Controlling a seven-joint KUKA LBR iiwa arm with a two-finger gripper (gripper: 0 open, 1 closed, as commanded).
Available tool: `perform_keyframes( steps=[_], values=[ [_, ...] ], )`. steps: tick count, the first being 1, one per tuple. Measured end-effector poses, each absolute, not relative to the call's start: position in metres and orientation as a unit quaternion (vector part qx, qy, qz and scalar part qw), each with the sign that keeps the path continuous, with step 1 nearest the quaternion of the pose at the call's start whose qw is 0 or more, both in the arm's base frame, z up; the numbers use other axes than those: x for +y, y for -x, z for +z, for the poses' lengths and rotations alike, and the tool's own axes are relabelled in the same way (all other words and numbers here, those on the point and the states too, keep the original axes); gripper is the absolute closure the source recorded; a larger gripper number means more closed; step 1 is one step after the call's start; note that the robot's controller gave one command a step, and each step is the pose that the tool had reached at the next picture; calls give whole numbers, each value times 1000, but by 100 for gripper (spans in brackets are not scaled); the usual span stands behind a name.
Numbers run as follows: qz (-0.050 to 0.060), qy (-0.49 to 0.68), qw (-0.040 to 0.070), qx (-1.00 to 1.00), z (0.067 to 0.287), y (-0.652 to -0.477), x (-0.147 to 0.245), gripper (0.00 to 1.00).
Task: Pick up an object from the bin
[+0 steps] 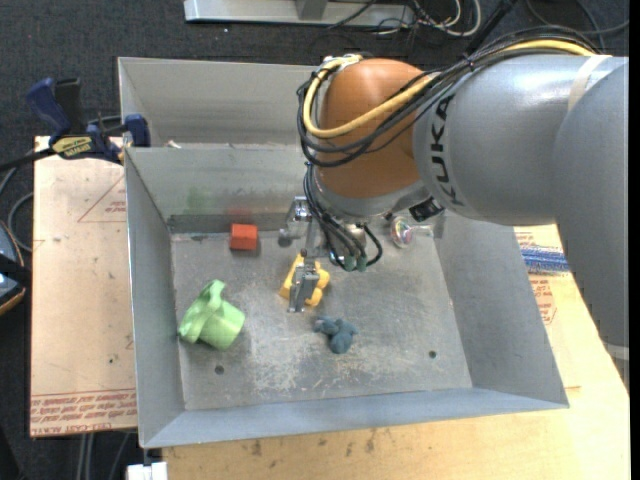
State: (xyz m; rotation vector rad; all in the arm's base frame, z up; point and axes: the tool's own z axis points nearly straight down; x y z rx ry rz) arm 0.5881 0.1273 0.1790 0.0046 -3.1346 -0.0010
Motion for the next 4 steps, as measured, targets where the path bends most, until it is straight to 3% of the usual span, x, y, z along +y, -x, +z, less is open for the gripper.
perform_keyframes(
  steps=[1,2,3,4],
  values=[
    [-2,6,-7,-1000,105,-565,103,0],
    [-2,-148,-12,-989,98,-605,68,0],
    [-1,-147,-7,-989,96,-602,67,100],
    [-1,-147,-7,-989,96,-602,67,0]
  ],
)
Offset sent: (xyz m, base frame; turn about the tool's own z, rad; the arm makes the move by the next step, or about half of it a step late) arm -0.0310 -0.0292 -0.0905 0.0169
